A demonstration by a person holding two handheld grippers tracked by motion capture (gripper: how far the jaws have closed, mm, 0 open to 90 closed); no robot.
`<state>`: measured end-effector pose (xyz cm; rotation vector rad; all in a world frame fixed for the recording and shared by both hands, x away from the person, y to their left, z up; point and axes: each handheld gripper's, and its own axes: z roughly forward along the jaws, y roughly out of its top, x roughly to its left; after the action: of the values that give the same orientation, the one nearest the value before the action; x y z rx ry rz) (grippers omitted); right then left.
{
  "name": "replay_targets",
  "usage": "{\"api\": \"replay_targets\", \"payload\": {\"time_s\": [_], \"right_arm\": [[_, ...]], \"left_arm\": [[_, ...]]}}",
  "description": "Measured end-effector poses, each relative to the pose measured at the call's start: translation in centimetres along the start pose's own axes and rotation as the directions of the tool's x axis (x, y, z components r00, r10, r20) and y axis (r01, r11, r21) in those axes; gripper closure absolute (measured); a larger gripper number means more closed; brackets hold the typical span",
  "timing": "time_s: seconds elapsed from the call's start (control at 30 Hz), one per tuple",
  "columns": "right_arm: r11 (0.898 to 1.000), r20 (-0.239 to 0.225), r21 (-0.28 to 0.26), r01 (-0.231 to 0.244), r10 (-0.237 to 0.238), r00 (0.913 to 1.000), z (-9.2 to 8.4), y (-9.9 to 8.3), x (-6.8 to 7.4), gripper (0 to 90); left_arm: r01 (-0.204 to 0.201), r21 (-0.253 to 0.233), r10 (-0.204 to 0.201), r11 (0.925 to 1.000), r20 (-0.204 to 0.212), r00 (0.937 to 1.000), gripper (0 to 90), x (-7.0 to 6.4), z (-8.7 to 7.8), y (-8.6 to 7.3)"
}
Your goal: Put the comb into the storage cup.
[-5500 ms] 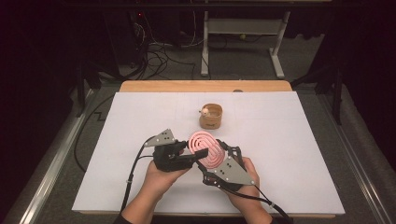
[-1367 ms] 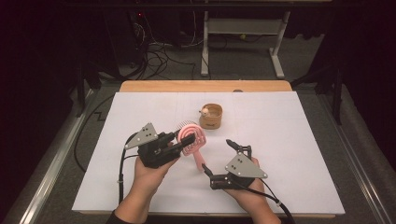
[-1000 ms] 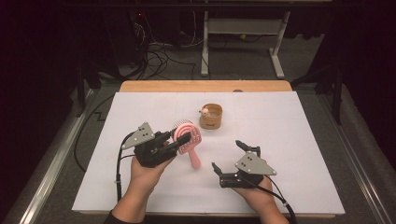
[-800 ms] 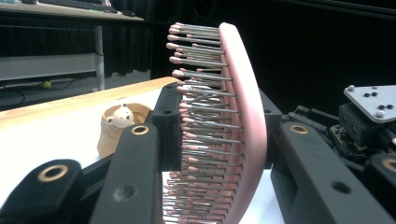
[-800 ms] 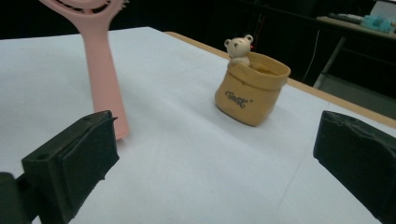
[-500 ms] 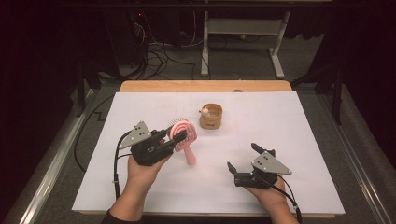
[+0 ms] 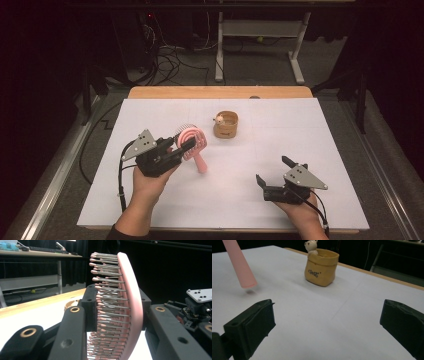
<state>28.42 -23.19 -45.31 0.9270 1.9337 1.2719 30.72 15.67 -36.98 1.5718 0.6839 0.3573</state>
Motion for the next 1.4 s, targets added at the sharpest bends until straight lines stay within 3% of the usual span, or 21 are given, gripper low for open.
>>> {"api": "replay_targets", "payload": {"time_s": [0.13,0.37,0.7,0.83,1.13,1.4], "right_arm": [[1.000,0.017,-0.003,-0.004,0.004,0.9999,-0.7,-0.5,-0.6,0.2],[1.000,0.056,0.005,-0.008,0.008,0.9984,-2.4,-1.4,-1.8,0.2],[0.999,0.082,-0.004,-0.043,0.043,0.9957,-2.9,-2.1,-2.8,0.1],[0.999,0.086,-0.012,-0.045,0.046,0.9953,-3.1,-2.2,-3.1,0.2],[0.999,0.083,-0.034,-0.042,0.045,0.9956,-3.2,-2.1,-3.3,0.2],[0.998,0.079,-0.038,-0.042,0.045,0.9958,-3.2,-1.9,-3.1,0.2]], "left_arm": [[0.002,0.018,-0.003,0.9998,0.009,1.0000,63.2,0.0,0.1,0.0],[0.018,0.007,-0.018,0.9998,0.011,0.9998,63.2,0.1,0.0,-0.1],[0.004,-0.006,-0.004,1.0000,-0.005,1.0000,63.3,0.0,0.2,-0.2],[0.049,-0.017,-0.048,0.9987,0.015,0.9987,63.3,0.0,0.7,-0.2],[-0.010,-0.042,0.009,0.9991,-0.018,0.9998,63.4,-0.6,1.5,1.1],[0.001,-0.044,-0.002,0.9990,-0.014,0.9999,63.5,-0.3,2.1,1.7]]}}
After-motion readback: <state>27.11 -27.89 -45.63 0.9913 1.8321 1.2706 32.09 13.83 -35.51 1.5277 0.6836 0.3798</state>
